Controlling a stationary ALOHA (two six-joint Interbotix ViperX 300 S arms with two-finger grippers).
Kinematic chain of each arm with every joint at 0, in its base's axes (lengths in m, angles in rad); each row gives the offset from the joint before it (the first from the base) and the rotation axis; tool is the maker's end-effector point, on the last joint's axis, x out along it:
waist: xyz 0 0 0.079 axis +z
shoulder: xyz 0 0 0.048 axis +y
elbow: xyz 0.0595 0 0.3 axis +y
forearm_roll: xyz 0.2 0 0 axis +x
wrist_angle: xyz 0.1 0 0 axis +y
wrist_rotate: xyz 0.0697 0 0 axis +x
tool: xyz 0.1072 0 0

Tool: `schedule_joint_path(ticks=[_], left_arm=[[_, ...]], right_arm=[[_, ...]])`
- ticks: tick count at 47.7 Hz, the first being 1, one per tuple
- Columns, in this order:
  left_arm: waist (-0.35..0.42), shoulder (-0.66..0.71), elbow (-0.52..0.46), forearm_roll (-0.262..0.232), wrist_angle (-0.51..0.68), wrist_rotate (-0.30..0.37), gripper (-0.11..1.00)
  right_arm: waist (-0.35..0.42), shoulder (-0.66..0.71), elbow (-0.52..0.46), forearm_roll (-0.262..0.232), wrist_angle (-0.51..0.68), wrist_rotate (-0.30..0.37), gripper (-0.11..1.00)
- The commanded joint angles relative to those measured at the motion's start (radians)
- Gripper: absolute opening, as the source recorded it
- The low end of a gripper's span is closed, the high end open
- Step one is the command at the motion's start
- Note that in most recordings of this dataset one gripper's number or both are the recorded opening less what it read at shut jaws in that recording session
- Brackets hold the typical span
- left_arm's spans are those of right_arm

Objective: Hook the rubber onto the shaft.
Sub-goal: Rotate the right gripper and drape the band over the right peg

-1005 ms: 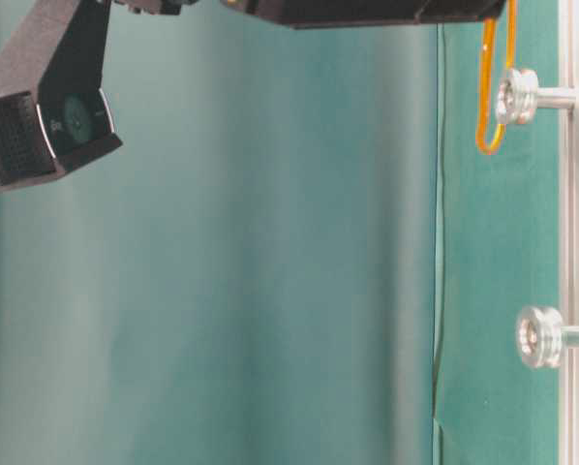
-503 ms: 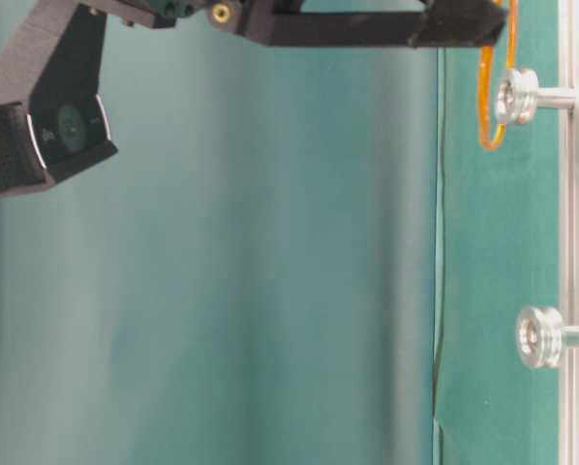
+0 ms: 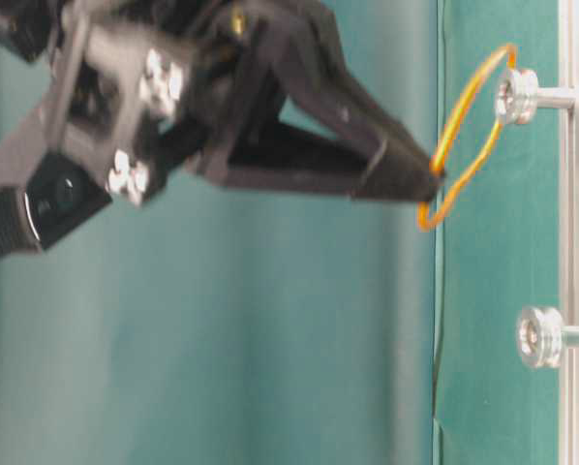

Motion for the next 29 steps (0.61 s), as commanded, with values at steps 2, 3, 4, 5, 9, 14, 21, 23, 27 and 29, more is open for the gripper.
schedule_joint_path(ticks=[2, 3, 4, 5, 9, 14, 21, 23, 27, 29], left_arm=[[-0.002, 0.003, -0.028, 0.002, -0.005, 0.000, 0.00], [-0.002, 0.003, -0.028, 0.002, -0.005, -0.002, 0.00], [-0.002, 0.005, -0.028, 0.002, -0.005, -0.002, 0.00], [-0.002, 0.005, -0.028, 0.002, -0.005, 0.000, 0.00], [-0.002, 0.003, -0.028, 0.002, -0.005, 0.000, 0.00], [-0.002, 0.003, -0.028, 0.002, -0.005, 0.000, 0.00], [-0.002, 0.003, -0.028, 0.002, -0.005, 0.000, 0.00], [-0.002, 0.003, -0.028, 0.002, -0.005, 0.000, 0.00], [-0.002, 0.003, -0.028, 0.002, -0.005, 0.000, 0.00], [-0.002, 0.003, -0.028, 0.002, -0.005, 0.000, 0.00]], right_arm=[[-0.017, 0.011, -0.057, -0.003, -0.011, 0.002, 0.07], [-0.020, 0.015, -0.064, -0.002, -0.011, 0.002, 0.07], [-0.023, 0.021, -0.071, -0.003, -0.011, 0.002, 0.07], [-0.026, 0.026, -0.077, -0.002, -0.011, 0.002, 0.07], [-0.041, 0.046, -0.103, -0.002, -0.011, 0.002, 0.07], [-0.055, 0.064, -0.120, -0.003, -0.015, 0.002, 0.07], [-0.080, 0.083, -0.126, -0.006, -0.025, 0.002, 0.07], [-0.086, 0.086, -0.126, -0.006, -0.029, 0.002, 0.07], [-0.098, 0.094, -0.126, -0.006, -0.037, 0.002, 0.07], [-0.104, 0.095, -0.126, -0.006, -0.037, 0.002, 0.07]])
